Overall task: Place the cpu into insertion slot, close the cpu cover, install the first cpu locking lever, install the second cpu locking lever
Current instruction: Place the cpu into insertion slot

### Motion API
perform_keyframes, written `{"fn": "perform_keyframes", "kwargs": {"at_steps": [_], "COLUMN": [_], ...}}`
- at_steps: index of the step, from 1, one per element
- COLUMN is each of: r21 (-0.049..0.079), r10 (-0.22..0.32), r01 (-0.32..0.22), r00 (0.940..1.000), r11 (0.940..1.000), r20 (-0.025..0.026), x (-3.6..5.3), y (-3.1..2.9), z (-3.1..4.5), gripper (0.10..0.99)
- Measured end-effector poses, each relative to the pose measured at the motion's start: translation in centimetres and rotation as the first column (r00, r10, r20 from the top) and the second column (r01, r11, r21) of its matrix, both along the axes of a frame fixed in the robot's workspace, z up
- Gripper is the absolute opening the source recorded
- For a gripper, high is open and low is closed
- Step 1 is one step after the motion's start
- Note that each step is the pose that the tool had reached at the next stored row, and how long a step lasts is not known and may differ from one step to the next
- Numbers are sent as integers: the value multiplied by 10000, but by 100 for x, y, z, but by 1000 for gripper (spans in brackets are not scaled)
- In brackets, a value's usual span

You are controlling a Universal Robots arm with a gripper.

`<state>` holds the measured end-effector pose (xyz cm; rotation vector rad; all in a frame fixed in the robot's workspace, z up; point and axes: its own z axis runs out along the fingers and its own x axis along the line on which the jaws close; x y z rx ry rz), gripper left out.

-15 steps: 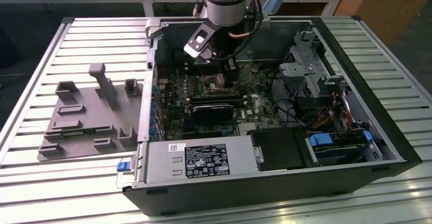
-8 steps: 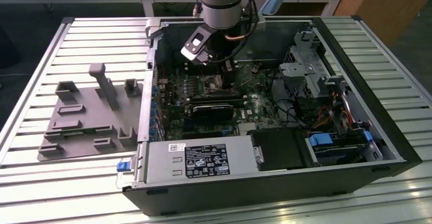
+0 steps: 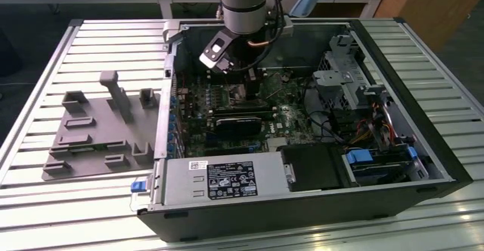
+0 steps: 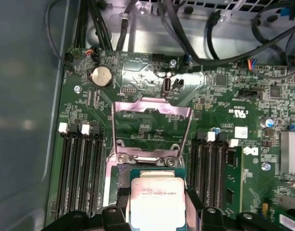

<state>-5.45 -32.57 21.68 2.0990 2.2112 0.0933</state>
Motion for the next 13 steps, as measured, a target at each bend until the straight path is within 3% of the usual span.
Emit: {"fn": "perform_keyframes", "kwargs": {"at_steps": [13], "r21": [0], "r10": [-210], "r01": [210], "r00": [9998], "r11": [9998], "r20": [-1], "x": [-33], "y": [59], "z": [-144], "gripper": [537]}}
